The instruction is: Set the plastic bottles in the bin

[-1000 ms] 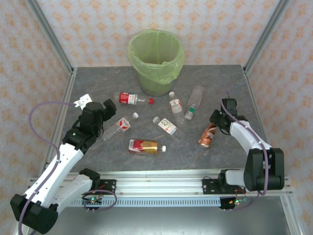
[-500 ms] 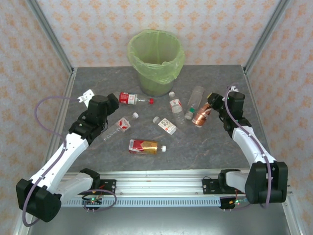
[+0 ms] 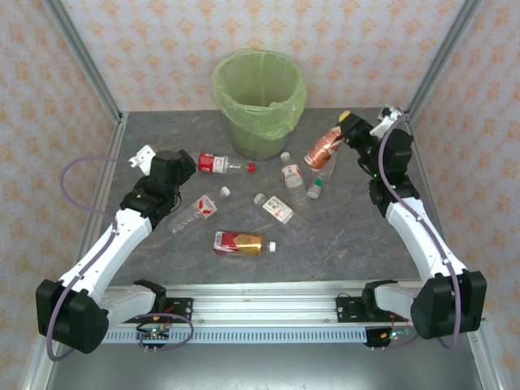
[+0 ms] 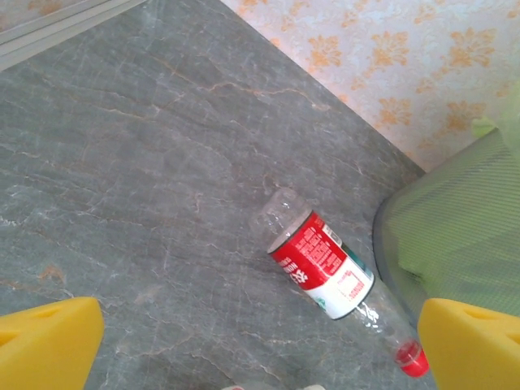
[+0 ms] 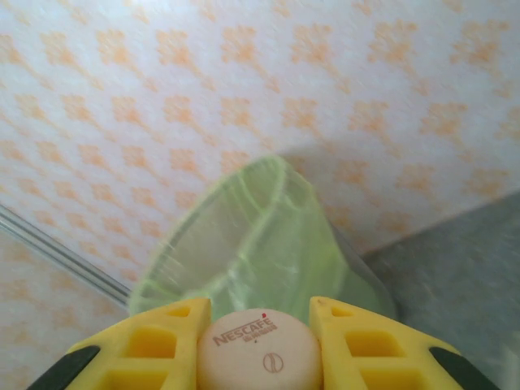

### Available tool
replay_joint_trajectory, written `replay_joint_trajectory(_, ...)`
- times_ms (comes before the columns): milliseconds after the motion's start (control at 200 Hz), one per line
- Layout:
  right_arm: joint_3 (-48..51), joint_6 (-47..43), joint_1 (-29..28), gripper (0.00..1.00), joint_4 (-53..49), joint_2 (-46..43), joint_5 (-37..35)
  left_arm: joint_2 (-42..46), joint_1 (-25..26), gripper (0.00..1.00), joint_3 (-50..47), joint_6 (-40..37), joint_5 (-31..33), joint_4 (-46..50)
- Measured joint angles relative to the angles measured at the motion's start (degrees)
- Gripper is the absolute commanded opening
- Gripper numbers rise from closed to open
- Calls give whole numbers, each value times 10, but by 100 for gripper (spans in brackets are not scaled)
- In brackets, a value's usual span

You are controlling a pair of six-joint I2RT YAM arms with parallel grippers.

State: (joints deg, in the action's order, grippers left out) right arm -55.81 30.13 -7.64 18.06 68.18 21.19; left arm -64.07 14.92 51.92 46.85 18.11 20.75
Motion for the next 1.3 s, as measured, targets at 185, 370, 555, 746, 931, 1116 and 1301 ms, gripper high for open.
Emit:
replay_joint_trajectory(185, -73, 49, -2, 0, 40, 68, -31, -28, -4, 100, 10, 14, 2, -1)
replay_joint_trajectory(370, -171, 78, -4, 0, 55, 147, -38, -47, -4, 100, 26, 29, 2, -7)
replay_joint_trajectory(555, -298, 86, -23, 0, 77, 226, -52, -65, -4, 100, 26, 29, -14, -25)
replay_joint_trajectory(746, -456, 56, -61, 0, 80, 347, -66, -85, -4, 100, 26, -9, -70, -63)
replay_joint_trajectory(931, -597, -9, -83, 0, 39, 465, -60, -103, -4, 100, 26, -30, -94, -74)
replay_joint_trajectory(1116, -681, -79, -85, 0, -25, 538, -40, -103, -4, 100, 26, -43, -101, -74)
replay_joint_trajectory(1301, -720, -175, -88, 0, -94, 575, 5, -103, -6, 100, 26, -50, -102, -74)
